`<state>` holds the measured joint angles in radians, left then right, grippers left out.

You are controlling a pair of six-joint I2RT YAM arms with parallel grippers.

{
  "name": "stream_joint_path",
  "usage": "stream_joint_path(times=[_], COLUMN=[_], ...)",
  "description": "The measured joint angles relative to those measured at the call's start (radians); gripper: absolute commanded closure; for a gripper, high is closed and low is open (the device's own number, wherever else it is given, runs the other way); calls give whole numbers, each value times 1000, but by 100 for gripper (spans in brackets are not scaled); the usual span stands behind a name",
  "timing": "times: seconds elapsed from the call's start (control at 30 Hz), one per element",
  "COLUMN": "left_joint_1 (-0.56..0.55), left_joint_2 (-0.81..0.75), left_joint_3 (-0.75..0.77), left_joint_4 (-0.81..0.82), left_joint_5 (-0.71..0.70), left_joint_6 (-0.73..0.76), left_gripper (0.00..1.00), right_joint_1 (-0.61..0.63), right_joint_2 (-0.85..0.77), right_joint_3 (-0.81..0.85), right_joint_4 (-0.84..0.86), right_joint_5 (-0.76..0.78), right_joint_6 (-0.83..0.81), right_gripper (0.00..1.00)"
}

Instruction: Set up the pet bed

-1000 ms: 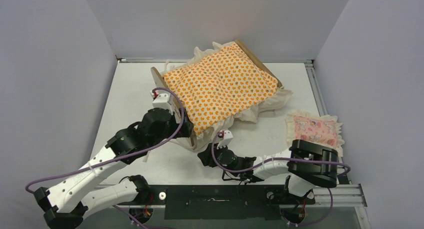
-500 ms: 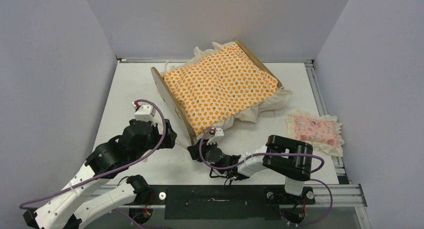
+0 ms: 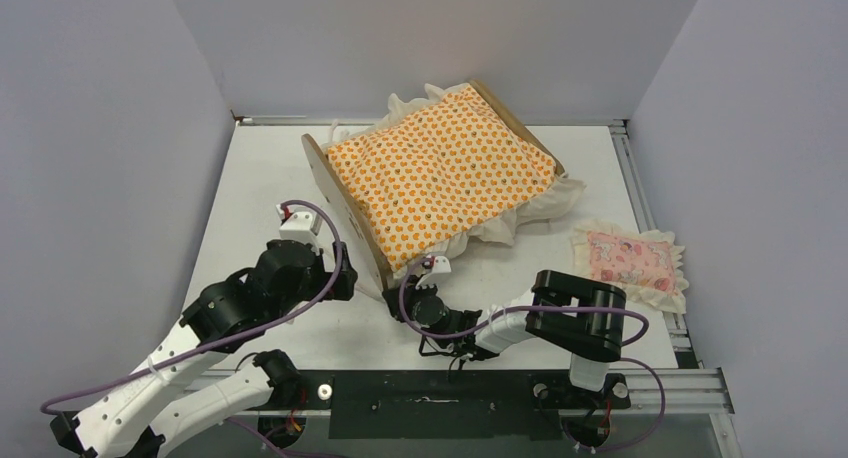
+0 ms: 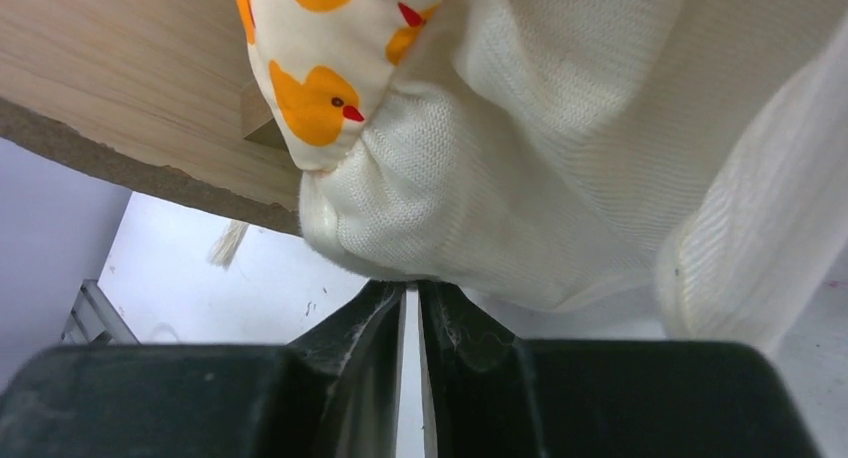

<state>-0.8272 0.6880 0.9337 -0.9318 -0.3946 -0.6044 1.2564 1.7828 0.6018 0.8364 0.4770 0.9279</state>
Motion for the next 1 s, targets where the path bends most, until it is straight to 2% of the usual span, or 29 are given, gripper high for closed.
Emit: stream_joint_path(times=[0.17, 0.3, 0.5, 0.7, 0.77, 0.87, 1.0], left_joint_1=[0, 0, 6, 14, 17, 19, 20], left_joint_2=[13, 17, 17, 20, 20, 20, 20], left_joint_3=[-7, -9, -30, -40, -42, -44, -61], left_joint_4=[1, 1, 12, 19, 23, 34, 55], left_joint_5=[9, 8, 6, -5, -9, -11, -11], left_joint_6=[2, 7, 10, 17, 18, 18, 16], left_gripper=[8, 8, 8, 7, 7, 7, 7], right_joint_1=[-19, -48, -85, -198, -239, -277, -295], right_joint_2=[-4, -70, -325, -553, -622, -686, -711], right_joint_3=[-20, -49, -58, 12, 60, 146, 232], right_joint_4=[-9, -105, -342, -698, -822, -977, -1118], right_joint_5=[-9, 1, 2, -5, -6, -6, -16], right_joint_6=[-10, -40, -114, -203, -238, -273, -300], right_gripper=[95, 95, 95, 94, 90, 75, 68])
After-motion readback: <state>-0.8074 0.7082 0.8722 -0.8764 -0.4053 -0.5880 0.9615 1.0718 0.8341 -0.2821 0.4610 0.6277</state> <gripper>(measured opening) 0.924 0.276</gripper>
